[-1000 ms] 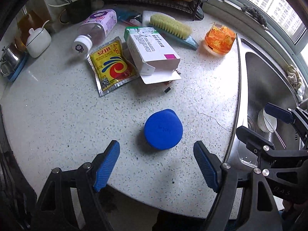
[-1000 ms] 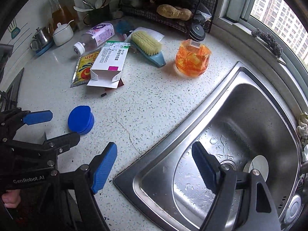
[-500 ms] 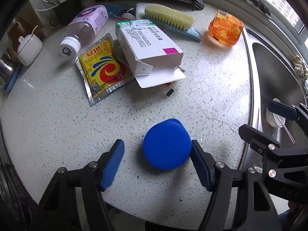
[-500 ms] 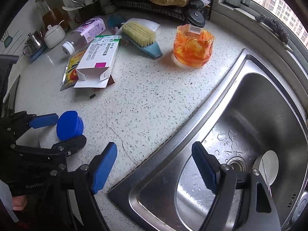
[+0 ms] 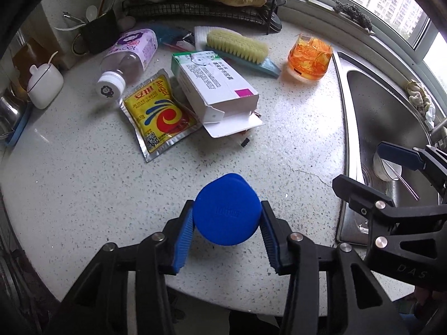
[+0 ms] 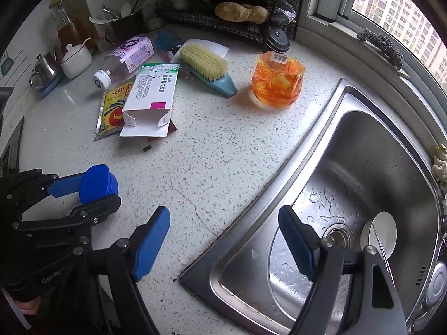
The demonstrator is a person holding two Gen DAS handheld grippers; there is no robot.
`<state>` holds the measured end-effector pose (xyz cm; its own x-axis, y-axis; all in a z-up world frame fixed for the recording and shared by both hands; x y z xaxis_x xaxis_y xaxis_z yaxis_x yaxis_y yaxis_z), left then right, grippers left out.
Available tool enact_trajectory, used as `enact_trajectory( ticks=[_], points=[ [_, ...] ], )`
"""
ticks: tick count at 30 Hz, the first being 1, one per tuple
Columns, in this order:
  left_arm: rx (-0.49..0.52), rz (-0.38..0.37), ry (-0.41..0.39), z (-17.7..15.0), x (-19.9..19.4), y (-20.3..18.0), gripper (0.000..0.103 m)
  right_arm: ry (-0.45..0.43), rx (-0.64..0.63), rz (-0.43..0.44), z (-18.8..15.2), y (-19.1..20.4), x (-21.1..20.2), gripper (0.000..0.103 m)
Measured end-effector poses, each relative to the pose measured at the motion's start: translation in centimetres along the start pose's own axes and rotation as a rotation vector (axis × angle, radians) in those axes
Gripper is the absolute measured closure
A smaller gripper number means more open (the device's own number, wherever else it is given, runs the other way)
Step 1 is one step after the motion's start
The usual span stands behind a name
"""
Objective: Collect trash
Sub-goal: 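Grasp the white-green medicine box with the right gripper while the left holds the cap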
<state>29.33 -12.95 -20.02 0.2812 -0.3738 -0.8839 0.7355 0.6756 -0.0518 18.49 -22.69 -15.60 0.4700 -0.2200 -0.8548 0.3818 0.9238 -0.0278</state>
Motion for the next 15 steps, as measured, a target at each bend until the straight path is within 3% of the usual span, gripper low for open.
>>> enact_trajectory(
  ticks=[7,15],
  points=[
    [-0.093,0.077,-0.075,2.1,-3.4,5.4,0.060,-0.055,-0.051,0.064,3.9,3.4,-0.3,0.025],
    [-0.189,0.172,-0.092,4.5,-3.1,9.3,0.060,-0.074,-0.138,0.162,8.5,6.4,2.0,0.024]
  ],
)
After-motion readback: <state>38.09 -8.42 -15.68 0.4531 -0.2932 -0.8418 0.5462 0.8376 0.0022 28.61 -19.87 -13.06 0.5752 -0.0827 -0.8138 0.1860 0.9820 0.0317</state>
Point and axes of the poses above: each gripper's, at about its wrist camera, not at the fingertips, and x roughly the way its jaws point, y to its left, z to its top, the point moved 5 cm from there along x, roughly the way its jaws point, and after that the axes turned 4 degrees about -y, right-handed, at the moved point
